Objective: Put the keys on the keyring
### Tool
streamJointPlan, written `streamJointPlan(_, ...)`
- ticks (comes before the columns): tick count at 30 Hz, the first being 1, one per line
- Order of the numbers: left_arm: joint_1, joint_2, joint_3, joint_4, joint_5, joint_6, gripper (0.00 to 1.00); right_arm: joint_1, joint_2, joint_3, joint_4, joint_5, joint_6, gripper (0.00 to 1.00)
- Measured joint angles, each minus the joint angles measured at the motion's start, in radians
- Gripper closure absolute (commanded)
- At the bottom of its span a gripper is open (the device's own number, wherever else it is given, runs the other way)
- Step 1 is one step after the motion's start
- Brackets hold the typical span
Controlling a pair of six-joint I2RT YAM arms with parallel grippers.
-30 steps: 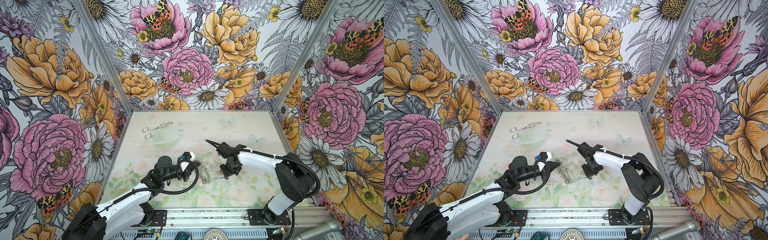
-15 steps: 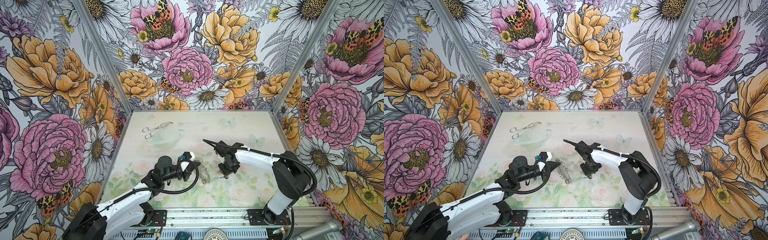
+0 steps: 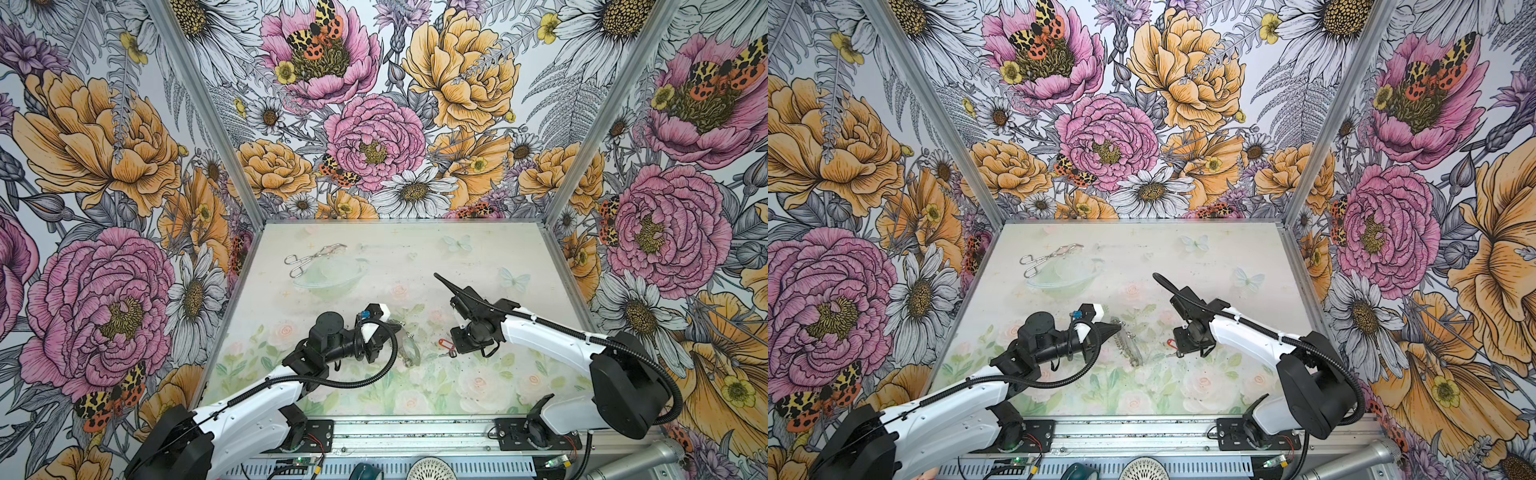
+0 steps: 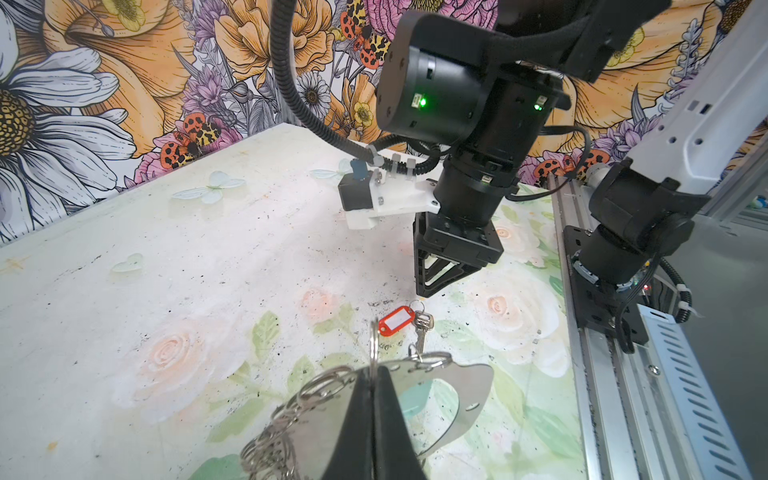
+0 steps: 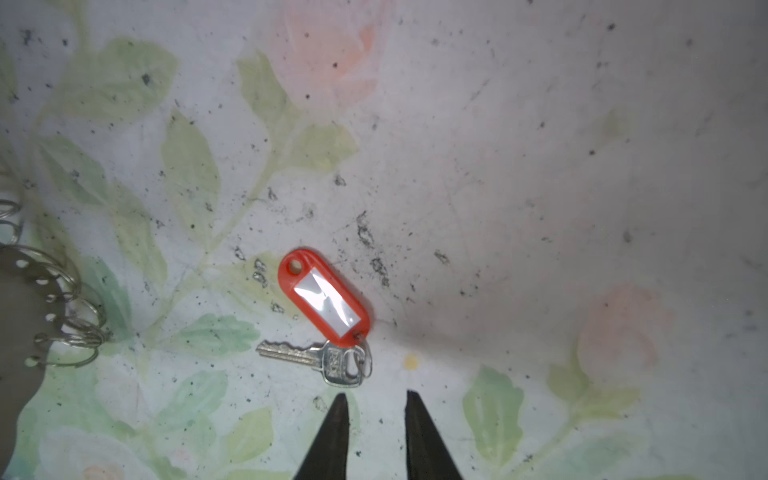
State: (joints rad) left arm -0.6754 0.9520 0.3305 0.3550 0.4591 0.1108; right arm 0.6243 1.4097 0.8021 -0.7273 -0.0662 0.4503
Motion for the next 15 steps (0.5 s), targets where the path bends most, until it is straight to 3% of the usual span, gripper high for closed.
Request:
streamJointPlan(6,0.0,0.0,-0.003,0.005,0.0,0.0,1.0,0.0,-0.062,-0.115,0.126,-0.016,0.101,0.76)
streamJointPlan(15,0.0,0.0,-0.005,0.008,0.0,0.0,1.0,0.0,-0.065,-0.161,0.231,-0.018,0.158,0.82)
